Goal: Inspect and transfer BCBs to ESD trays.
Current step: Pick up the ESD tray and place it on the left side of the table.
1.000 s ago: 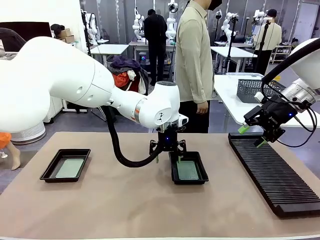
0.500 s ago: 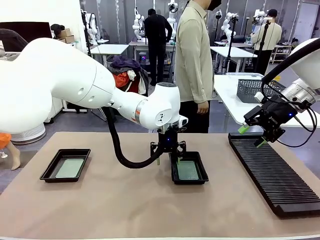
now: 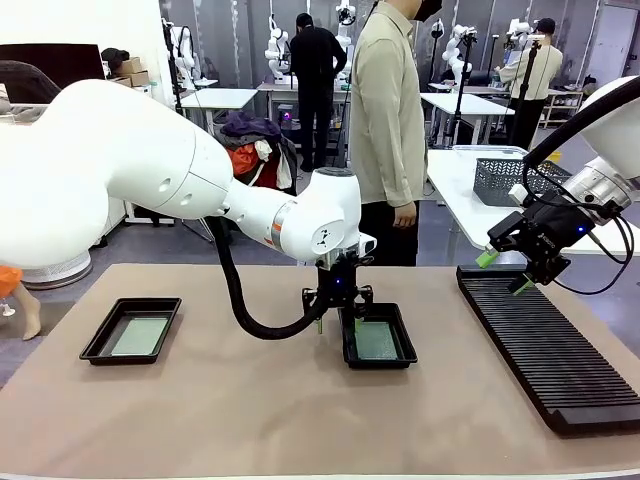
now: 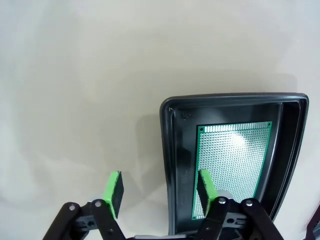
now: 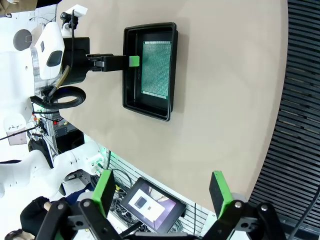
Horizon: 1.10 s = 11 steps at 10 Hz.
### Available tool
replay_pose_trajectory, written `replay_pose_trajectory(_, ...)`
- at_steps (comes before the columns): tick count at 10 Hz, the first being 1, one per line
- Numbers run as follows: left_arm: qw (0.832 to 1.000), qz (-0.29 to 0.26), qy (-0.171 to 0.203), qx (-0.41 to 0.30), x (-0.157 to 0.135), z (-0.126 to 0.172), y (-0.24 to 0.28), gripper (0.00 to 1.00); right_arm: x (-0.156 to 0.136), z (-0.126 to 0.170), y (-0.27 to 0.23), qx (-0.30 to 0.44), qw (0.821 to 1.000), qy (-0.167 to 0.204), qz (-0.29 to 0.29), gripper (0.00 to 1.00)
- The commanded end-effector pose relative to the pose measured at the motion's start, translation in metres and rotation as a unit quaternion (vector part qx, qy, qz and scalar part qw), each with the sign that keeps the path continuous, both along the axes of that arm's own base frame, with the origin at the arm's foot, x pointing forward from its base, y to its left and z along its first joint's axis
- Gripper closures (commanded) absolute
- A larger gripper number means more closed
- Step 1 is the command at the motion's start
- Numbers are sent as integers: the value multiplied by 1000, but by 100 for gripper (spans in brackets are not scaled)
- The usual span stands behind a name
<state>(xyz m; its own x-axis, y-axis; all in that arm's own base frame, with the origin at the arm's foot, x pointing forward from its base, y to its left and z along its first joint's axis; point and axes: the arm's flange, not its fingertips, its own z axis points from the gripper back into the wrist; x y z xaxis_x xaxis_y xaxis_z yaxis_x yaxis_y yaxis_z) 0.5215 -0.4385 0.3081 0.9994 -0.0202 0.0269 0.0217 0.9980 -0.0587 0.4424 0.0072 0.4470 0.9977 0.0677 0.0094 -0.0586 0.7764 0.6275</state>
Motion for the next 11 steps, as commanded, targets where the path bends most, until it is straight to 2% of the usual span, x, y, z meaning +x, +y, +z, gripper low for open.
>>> replay_pose_trajectory(1,1000,16,2,-1,-1,-2,0,26,0,1,0,-3,1000,3,-7,0)
replay_pose_trajectory(2,1000,16,-1,-6,-1,-3,1,32,0,1,0,-3,1000,3,-7,0)
replay_pose_trajectory(3,1000,16,-3,-7,-1,-4,1,32,0,1,0,-3,1000,3,-7,0)
replay_pose_trajectory(4,1000,18,-5,-7,-1,-5,1,38,0,1,0,-3,1000,3,-7,0)
replay_pose_trajectory(5,1000,20,-6,-8,-2,-6,2,37,0,1,0,-3,1000,3,-7,0)
replay_pose_trajectory(6,1000,19,-13,-4,-4,-5,3,45,0,1,0,-3,1000,3,-7,0)
replay_pose_trajectory(7,1000,18,-12,-3,-5,-5,3,42,0,1,0,-3,1000,3,-7,0)
replay_pose_trajectory(8,1000,17,-13,-4,-5,-5,3,53,0,1,0,-3,1000,3,-7,0)
replay_pose_trajectory(9,1000,17,-15,-5,-6,-5,3,50,0,1,0,-3,1000,3,-7,0)
replay_pose_trajectory(10,1000,16,-14,-7,-6,-5,4,62,0,1,0,-3,1000,3,-7,0)
replay_pose_trajectory(11,1000,16,-14,-7,-6,-6,4,58,0,1,0,-3,1000,3,-7,0)
